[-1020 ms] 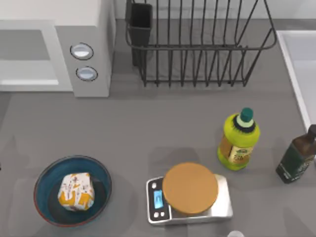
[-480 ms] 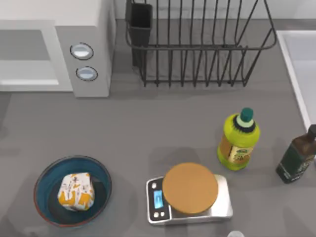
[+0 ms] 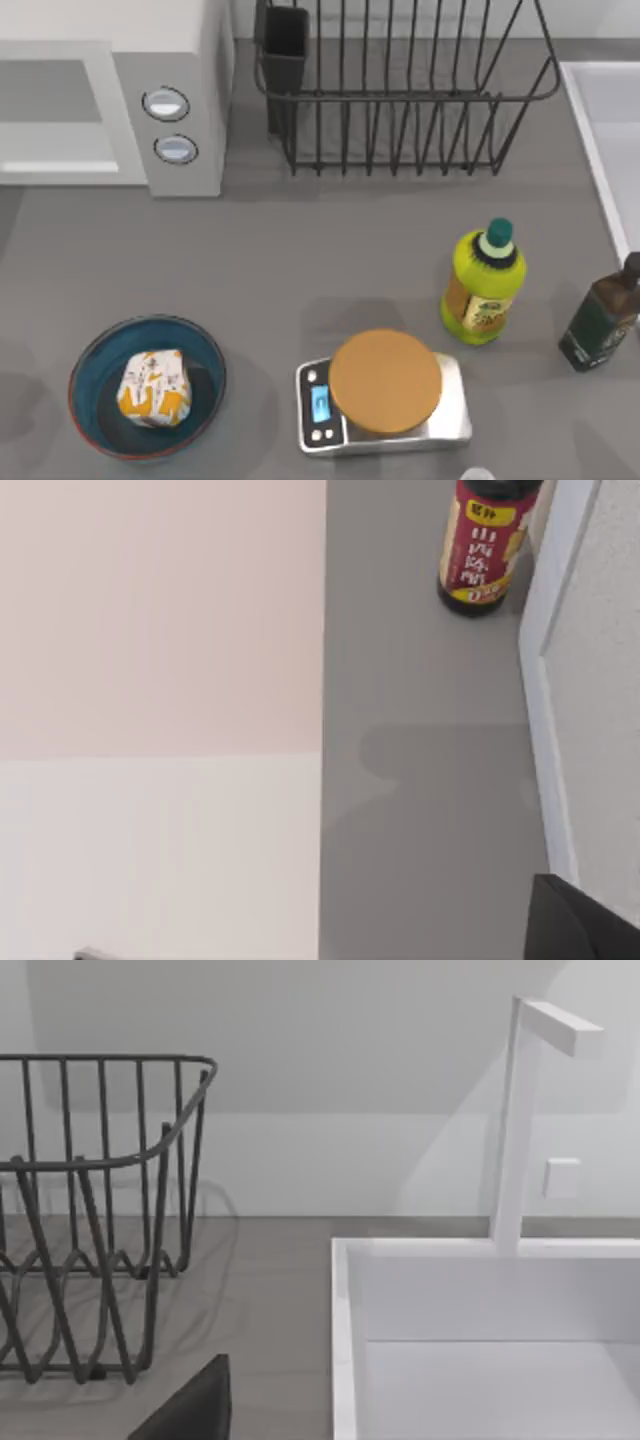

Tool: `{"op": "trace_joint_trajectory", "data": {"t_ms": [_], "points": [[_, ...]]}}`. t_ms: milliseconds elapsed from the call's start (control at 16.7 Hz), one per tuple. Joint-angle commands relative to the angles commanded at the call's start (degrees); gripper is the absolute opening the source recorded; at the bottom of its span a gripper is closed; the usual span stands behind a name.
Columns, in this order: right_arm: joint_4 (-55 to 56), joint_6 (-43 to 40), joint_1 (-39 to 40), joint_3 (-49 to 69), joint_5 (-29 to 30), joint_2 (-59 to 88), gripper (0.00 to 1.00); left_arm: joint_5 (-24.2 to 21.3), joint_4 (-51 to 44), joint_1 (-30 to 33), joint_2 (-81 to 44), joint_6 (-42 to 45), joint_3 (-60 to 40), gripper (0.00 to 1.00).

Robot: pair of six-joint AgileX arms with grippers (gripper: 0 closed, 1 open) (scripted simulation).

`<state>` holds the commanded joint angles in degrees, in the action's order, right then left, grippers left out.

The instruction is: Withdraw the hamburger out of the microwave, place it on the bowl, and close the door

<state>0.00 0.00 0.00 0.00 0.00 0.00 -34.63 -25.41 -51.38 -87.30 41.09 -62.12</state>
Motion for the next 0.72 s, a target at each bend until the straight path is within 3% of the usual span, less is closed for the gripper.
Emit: {"op": "trace_joint_trajectory", "data": {"t_ms": [300,720], "points": [[0.00,0.00,0.00,0.00,0.00,0.00,1.00,-3.41,-16.05,-7.64,-11.84,10.22,-15.65,0.00],[0.00,0.00,0.00,0.00,0.00,0.00,1.00,-3.84,-18.37,-8.62,-13.54,11.93,-17.96,0.00]]}}
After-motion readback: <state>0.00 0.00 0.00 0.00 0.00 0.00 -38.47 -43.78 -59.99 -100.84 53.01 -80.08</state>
